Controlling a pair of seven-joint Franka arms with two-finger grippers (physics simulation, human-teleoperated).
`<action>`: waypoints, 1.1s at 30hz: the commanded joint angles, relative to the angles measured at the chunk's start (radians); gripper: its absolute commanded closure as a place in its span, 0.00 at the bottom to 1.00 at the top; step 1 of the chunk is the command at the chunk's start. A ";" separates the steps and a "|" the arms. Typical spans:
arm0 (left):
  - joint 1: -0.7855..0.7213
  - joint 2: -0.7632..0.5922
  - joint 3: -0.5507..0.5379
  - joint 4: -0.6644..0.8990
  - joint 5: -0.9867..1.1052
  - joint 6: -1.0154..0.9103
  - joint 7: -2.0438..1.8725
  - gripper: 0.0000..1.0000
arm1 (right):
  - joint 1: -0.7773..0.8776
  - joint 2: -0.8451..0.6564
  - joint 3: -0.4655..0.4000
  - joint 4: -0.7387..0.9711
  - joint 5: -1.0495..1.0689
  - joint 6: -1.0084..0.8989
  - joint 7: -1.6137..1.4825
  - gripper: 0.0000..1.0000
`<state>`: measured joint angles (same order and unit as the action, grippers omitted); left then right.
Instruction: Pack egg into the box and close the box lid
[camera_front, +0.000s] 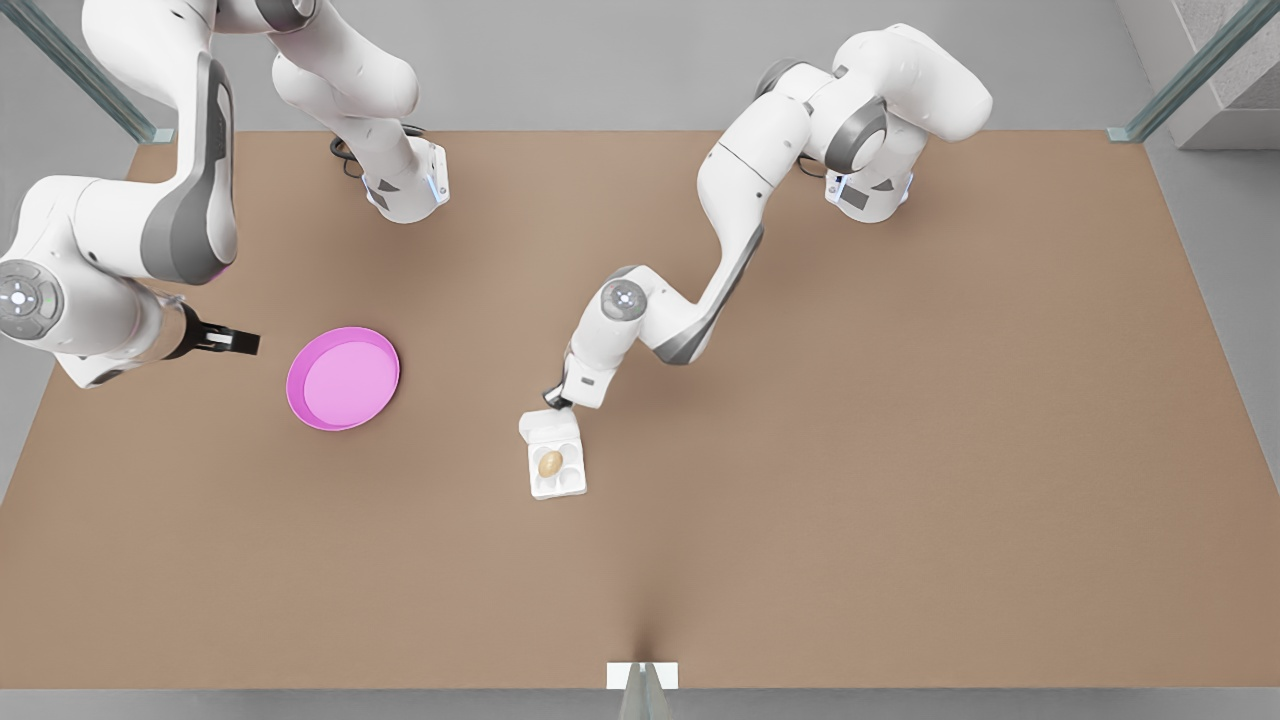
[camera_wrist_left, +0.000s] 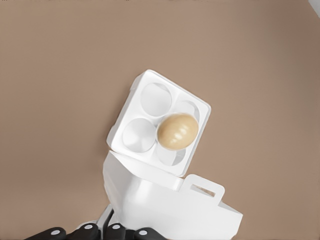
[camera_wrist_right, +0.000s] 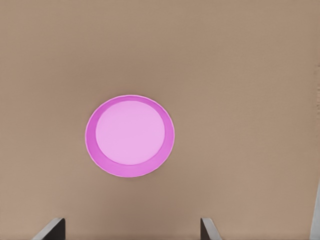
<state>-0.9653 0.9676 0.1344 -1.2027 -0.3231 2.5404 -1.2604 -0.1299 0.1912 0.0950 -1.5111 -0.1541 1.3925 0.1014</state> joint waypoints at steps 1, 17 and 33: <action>0.002 0.002 0.002 0.003 -0.001 -0.005 -0.036 0.79 | -0.001 0.001 0.000 0.000 -0.002 -0.003 -0.017 0.00; 0.017 0.002 0.024 0.005 -0.001 -0.006 -0.019 0.79 | 0.003 0.004 0.000 -0.003 -0.002 -0.018 -0.017 0.00; 0.002 0.022 0.031 0.075 -0.001 -0.006 -0.057 0.79 | 0.003 0.004 0.000 -0.001 -0.004 -0.023 -0.017 0.00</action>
<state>-0.9638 0.9896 0.1634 -1.1295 -0.3244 2.5326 -1.2930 -0.1269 0.1959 0.0950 -1.5129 -0.1584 1.3709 0.0870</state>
